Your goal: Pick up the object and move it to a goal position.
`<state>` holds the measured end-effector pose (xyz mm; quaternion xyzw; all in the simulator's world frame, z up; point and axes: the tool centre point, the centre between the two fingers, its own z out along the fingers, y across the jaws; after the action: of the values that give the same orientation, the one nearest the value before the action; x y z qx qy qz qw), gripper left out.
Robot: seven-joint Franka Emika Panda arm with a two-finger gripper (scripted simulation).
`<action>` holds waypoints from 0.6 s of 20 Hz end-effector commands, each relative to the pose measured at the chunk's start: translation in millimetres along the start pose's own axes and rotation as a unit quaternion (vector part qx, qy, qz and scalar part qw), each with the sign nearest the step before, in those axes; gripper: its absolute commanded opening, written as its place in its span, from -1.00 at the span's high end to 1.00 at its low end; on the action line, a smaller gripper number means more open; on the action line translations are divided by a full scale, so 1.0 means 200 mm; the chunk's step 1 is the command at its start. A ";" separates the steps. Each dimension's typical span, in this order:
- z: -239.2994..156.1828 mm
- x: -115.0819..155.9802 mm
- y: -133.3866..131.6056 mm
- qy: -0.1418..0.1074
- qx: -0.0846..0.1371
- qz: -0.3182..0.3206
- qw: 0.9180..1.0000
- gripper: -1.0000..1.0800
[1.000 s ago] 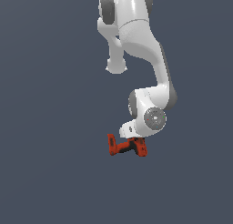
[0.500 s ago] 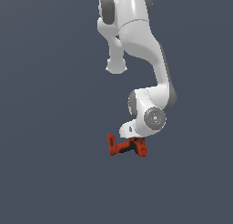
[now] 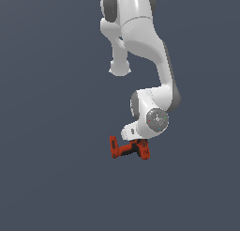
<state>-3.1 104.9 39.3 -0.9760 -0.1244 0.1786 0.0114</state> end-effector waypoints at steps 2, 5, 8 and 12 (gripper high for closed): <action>-0.07 -0.05 0.03 0.004 -0.001 0.000 1.000 1.00; -0.12 -0.11 0.07 0.004 -0.001 0.000 1.000 1.00; -0.19 -0.20 0.11 0.004 -0.001 0.000 1.000 1.00; -0.31 -0.34 0.19 0.004 0.000 0.001 1.000 1.00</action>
<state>-31.3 60.8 102.4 -0.9760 -0.1242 0.1788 0.0117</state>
